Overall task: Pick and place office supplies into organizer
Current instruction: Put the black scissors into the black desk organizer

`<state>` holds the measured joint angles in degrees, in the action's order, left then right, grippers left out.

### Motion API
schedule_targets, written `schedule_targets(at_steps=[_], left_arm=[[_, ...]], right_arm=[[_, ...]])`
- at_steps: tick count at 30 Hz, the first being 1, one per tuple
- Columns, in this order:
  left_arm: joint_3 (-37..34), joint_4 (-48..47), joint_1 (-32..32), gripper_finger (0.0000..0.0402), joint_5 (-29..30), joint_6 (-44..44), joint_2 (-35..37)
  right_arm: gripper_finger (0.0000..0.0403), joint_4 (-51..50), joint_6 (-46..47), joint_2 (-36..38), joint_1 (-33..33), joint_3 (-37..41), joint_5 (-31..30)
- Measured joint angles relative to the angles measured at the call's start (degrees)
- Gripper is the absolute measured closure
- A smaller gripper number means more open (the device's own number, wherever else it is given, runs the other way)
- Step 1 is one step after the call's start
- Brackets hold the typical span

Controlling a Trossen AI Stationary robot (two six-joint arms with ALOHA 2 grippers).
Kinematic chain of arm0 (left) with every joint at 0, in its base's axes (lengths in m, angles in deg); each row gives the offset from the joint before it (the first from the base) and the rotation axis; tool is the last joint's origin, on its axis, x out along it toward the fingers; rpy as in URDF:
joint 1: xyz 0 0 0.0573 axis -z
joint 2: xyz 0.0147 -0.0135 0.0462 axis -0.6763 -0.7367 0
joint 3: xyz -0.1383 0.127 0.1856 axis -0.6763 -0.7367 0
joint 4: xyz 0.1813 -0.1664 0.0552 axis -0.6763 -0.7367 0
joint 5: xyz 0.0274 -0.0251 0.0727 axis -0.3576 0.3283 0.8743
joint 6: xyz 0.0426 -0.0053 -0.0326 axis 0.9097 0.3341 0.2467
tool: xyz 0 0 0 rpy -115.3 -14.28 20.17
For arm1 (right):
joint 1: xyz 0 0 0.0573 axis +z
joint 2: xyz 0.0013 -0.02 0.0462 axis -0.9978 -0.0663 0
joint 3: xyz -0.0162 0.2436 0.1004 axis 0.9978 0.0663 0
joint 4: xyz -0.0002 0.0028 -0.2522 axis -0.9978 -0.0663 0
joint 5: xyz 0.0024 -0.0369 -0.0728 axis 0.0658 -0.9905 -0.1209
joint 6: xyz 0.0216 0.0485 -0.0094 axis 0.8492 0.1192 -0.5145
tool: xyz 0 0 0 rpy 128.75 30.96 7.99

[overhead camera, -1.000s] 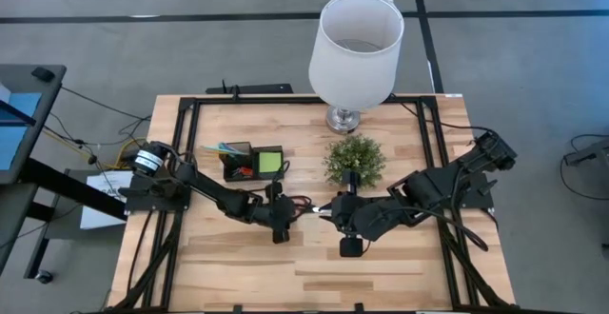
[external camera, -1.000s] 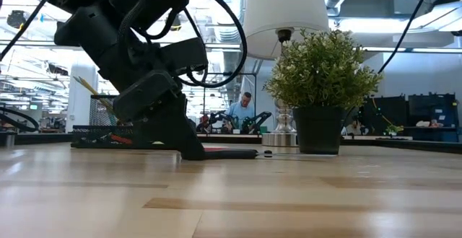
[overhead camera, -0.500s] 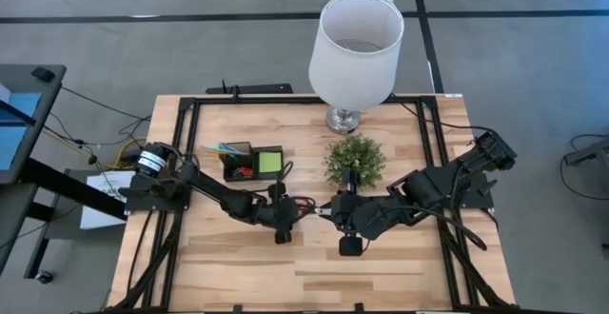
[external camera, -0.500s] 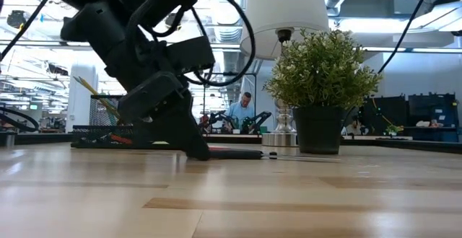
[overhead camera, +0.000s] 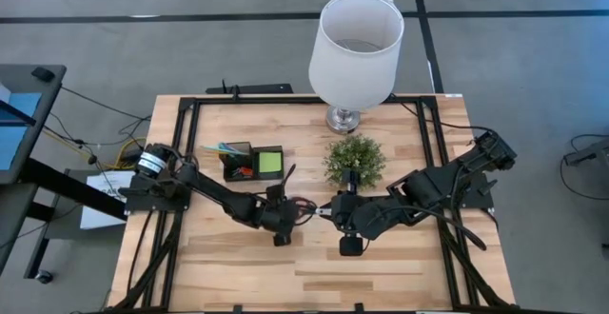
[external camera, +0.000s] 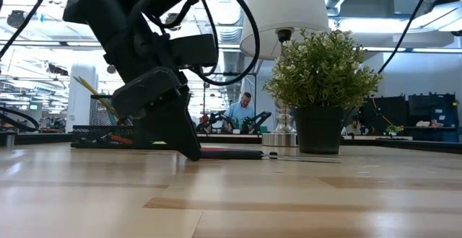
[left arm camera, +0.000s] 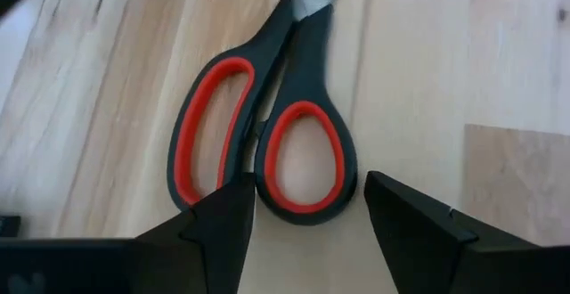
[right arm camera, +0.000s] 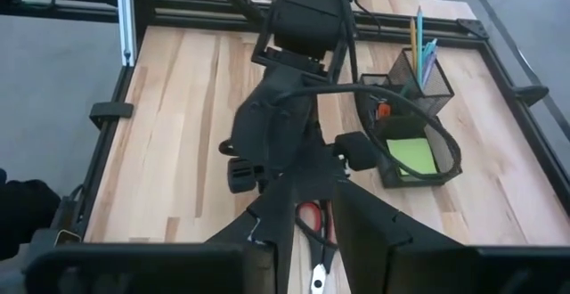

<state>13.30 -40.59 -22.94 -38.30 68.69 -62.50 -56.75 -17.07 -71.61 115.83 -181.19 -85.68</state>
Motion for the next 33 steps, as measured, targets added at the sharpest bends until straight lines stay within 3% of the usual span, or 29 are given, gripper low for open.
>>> schedule_targets(at_steps=[18, 33], left_arm=[[0.0, 1.22, 4.64, 0.0189, 7.7, -1.14, 0.09], [-0.03, 8.11, 4.83, 0.0189, 2.94, 1.77, -0.03]], right_arm=[[0.033, 0.01, 0.58, 0.0, 0.0, 0.0, 0.01], [0.033, 0.01, 0.56, 0.0, 0.0, 0.0, -0.02]])
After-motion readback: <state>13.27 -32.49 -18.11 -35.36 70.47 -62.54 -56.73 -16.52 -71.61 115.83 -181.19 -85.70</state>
